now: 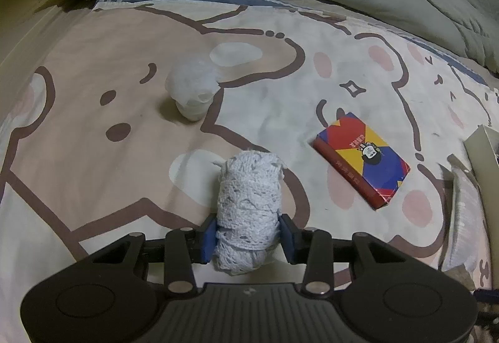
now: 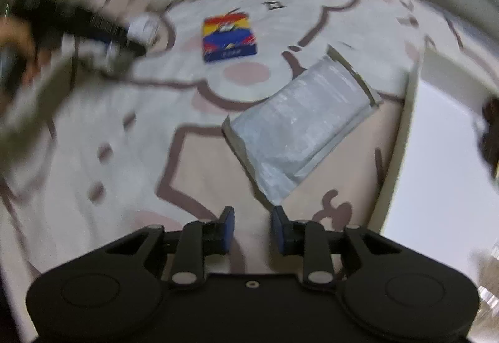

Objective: Organize objects
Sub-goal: 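Grasp the white lace roll with the left tool while the right tool grasps the seat cover packet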

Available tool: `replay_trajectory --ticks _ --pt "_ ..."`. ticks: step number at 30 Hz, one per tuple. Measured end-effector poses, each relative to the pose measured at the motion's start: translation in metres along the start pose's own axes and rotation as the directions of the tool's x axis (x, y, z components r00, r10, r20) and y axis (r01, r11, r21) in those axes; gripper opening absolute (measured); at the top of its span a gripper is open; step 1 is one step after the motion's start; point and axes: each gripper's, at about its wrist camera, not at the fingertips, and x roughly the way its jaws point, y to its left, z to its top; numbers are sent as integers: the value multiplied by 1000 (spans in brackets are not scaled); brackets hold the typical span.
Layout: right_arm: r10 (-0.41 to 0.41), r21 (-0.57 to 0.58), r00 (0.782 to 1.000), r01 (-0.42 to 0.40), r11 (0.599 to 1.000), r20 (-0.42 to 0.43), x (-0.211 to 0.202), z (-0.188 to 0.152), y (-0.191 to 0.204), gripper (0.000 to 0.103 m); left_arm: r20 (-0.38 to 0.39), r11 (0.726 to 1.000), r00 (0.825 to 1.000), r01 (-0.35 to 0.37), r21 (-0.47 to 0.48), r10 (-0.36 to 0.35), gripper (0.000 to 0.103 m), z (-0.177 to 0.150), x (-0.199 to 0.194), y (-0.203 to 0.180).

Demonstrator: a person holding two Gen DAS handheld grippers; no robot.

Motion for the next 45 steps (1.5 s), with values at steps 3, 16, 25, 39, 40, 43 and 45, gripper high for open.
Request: replay_trajectory --ticks 3,16,25,39,40,43,45 --pt "22 108 997 -29 994 71 -15 11 -9 45 -2 1000 1000 13 -10 -13 42 -1 -1 -1" --pt "-122 469 977 28 883 172 10 49 -31 74 -19 984 987 162 68 -161 40 -24 -17 -38" --pt "-258 360 958 198 912 126 36 59 -12 81 -73 964 969 242 112 -235 40 -46 -18 -58" --pt "-155 -145 981 172 974 118 40 26 16 58 -88 962 968 245 124 -235 40 -49 -20 -60" --pt "-141 -163 983 159 974 115 38 22 17 58 -88 962 969 242 128 -232 41 -49 -20 -61" --pt "-97 -211 991 116 971 97 31 11 20 58 -87 963 971 232 138 -222 40 -50 -20 -63" --pt "-61 -239 995 78 968 78 26 2 24 58 -87 963 973 226 146 -215 41 -52 -20 -65"
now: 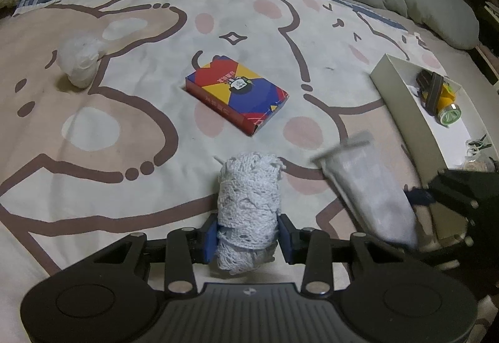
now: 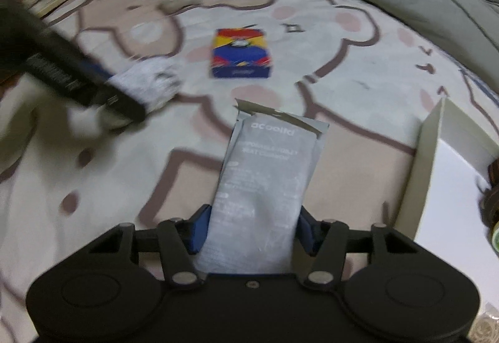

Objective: Organize objects
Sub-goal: 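Lift the lace roll with the left tool while the right tool lifts the packet toward the tray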

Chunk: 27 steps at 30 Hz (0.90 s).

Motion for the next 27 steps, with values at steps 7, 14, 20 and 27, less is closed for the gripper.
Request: replay_trajectory --ticks 7,14,20,27 --pt "127 -74 991 -131 989 -46 -19 -18 14 58 -4 1000 1000 -12 1 12 41 0 2 -2" --pt "150 61 987 -147 987 -53 -18 -10 8 71 0 998 999 -46 36 46 43 3 5 -9" --pt "148 180 987 -136 974 -54 -11 -2 -1 71 -1 997 998 -70 27 70 52 9 11 -12" --pt "119 127 991 -111 986 -60 -10 -1 2 57 -5 995 996 -90 49 91 40 9 15 -14"
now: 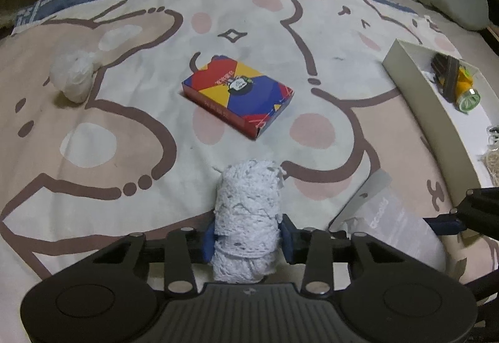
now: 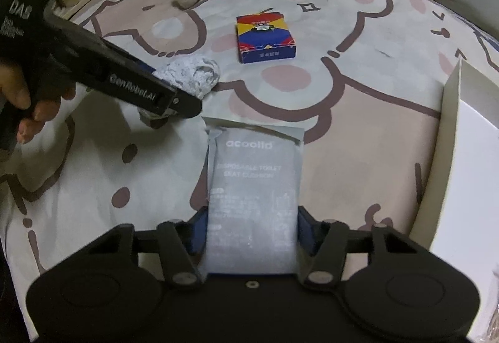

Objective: Organize objects
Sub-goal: 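Lift the lace roll with the left tool while the right tool lifts the packet toward the tray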

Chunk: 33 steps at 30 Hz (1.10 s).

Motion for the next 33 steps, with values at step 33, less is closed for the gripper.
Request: replay_trajectory --ticks 33 --pt "-242 159 889 194 968 388 -131 20 -62 57 331 991 942 97 -96 -60 40 24 -110 -55"
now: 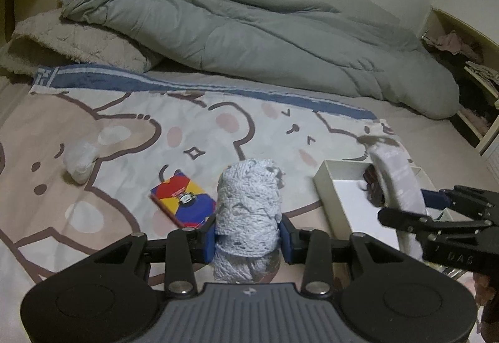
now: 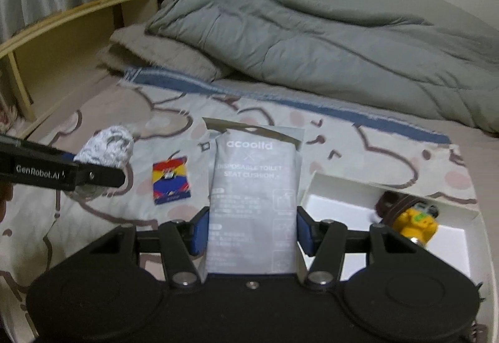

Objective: Organize objects
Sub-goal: 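Lift the lace roll with the left tool while the right tool lifts the packet toward the tray, then lower the packet into the tray with the right tool while the left tool lowers the lace roll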

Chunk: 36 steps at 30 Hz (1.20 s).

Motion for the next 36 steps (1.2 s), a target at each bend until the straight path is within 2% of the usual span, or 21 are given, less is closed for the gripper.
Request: replay_trajectory --ticks 4,10,22,28,36 --pt "-26 8 998 26 1000 53 -11 5 -17 57 11 1000 1000 13 12 -13 40 4 2 -10" --pt "-94 89 990 85 992 106 -26 11 -63 57 23 999 999 38 21 -38 40 12 8 -30" --pt "-266 183 957 243 953 115 -23 -8 -144 57 37 994 994 100 47 -101 40 25 29 -72" --pt "-336 217 939 314 924 71 -6 -28 -179 57 27 991 992 122 53 -124 40 27 41 -90" --pt "-379 277 924 378 883 -51 25 -54 -215 57 -7 986 989 149 72 -149 40 25 59 -99"
